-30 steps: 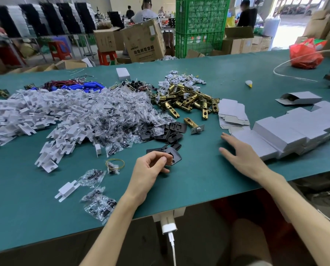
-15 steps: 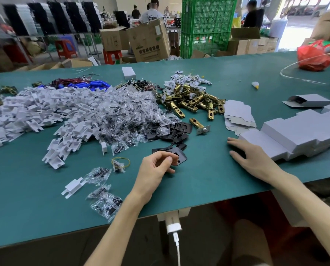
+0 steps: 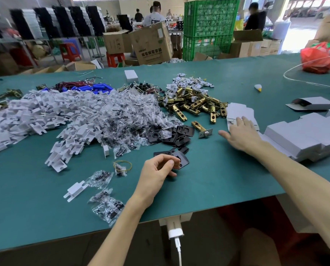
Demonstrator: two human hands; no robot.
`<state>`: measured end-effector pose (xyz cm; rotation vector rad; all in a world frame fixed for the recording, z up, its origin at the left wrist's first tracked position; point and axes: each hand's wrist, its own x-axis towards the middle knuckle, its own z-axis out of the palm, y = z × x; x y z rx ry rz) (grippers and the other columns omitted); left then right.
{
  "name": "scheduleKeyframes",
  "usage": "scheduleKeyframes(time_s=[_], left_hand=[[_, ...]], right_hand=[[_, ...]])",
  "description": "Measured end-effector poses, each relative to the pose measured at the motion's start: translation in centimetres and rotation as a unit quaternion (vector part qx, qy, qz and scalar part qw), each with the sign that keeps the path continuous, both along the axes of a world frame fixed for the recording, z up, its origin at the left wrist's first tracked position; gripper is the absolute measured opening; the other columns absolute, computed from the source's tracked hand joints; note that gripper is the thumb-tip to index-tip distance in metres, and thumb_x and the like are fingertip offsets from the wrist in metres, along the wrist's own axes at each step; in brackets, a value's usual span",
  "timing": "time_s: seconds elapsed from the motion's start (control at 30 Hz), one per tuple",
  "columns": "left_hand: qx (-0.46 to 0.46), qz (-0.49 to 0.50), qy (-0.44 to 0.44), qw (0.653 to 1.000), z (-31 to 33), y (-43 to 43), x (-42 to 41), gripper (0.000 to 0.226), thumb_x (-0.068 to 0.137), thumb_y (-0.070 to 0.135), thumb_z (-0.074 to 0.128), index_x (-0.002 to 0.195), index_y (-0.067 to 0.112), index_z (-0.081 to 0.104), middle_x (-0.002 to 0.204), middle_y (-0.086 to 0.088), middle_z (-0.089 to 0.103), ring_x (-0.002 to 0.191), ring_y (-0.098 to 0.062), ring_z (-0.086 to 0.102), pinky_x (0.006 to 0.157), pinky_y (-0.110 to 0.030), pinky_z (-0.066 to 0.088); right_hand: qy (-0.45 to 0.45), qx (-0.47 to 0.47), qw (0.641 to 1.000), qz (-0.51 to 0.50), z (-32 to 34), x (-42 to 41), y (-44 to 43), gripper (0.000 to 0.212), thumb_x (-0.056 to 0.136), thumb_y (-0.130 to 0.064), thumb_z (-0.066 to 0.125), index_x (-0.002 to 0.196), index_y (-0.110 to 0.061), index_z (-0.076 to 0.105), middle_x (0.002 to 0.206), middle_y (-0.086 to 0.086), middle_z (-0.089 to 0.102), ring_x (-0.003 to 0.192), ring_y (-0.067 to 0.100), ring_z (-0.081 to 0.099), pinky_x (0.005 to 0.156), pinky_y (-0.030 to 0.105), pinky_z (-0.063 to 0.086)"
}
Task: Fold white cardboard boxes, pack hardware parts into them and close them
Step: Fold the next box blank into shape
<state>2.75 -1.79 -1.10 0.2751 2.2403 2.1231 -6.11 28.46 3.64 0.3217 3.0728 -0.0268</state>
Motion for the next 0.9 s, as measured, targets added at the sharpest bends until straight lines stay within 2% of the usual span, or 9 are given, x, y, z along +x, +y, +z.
scheduleKeyframes(time_s=[0.13,0.33,0.4,0.47,0.53,0.67,0.9], left_hand=[[0.005,-0.001,-0.002,1.0,0.0,0.1,-0.1,0.019,0.103,0.005,0.059,0.103,0.01,0.077,0.096,-0.007,0.079,0.091,-0.029,0.074,0.081,-0.036,0.062],[0.015,-0.003,-0.003,1.0,-0.1,0.1,-0.2,0.021,0.103,0.003,0.058,0.101,0.011,0.077,0.096,-0.007,0.079,0.094,-0.024,0.074,0.077,-0.029,0.06],[0.019,-0.003,-0.005,1.0,0.0,0.2,-0.3,0.021,0.103,0.002,0.058,0.1,0.011,0.077,0.096,-0.007,0.079,0.094,-0.023,0.075,0.077,-0.027,0.059],[0.02,-0.004,-0.007,1.0,0.0,0.2,-0.3,0.021,0.103,0.002,0.058,0.1,0.011,0.077,0.096,-0.007,0.079,0.094,-0.022,0.075,0.076,-0.027,0.059],[0.018,-0.005,-0.008,1.0,0.1,0.3,-0.2,0.021,0.103,0.003,0.058,0.1,0.011,0.077,0.096,-0.006,0.079,0.094,-0.021,0.075,0.077,-0.027,0.06],[0.023,-0.007,-0.007,1.0,0.1,0.3,-0.2,0.019,0.103,0.002,0.058,0.101,0.008,0.077,0.096,-0.009,0.079,0.092,-0.019,0.074,0.076,-0.027,0.06],[0.028,-0.008,0.003,1.0,0.4,0.3,0.1,0.019,0.103,-0.002,0.057,0.104,0.004,0.074,0.097,-0.01,0.078,0.093,-0.019,0.073,0.076,-0.028,0.059]], right_hand=[[-0.002,0.026,1.0,-0.007,-0.9,-0.7,0.9,0.068,0.105,-0.058,0.029,0.131,-0.004,0.062,0.151,0.018,0.044,0.146,0.032,0.03,0.12,0.056,0.018],[0.066,0.03,0.997,-0.009,-1.9,-0.3,0.8,0.063,0.104,-0.053,0.037,0.127,0.001,0.06,0.141,0.016,0.05,0.138,0.032,0.038,0.115,0.052,0.027],[0.113,0.022,0.993,-0.005,-1.8,0.0,0.7,0.056,0.105,-0.044,0.043,0.129,0.004,0.056,0.142,0.016,0.049,0.139,0.033,0.037,0.114,0.053,0.027],[0.176,0.006,0.984,0.003,-1.7,0.4,0.5,0.047,0.105,-0.029,0.047,0.134,0.007,0.052,0.147,0.018,0.045,0.141,0.034,0.034,0.119,0.056,0.021],[0.249,-0.011,0.968,0.026,-1.4,1.2,0.0,0.04,0.102,-0.011,0.048,0.136,0.01,0.049,0.146,0.022,0.046,0.137,0.038,0.039,0.12,0.058,0.018],[0.393,-0.001,0.911,0.123,-0.3,2.9,-1.1,0.042,0.089,0.016,0.054,0.131,0.016,0.055,0.131,0.029,0.057,0.118,0.047,0.053,0.107,0.054,0.042],[0.499,-0.062,0.831,0.24,0.9,6.4,-4.6,0.038,0.087,0.02,0.054,0.121,0.006,0.066,0.122,0.019,0.065,0.111,0.039,0.06,0.095,0.049,0.051]])
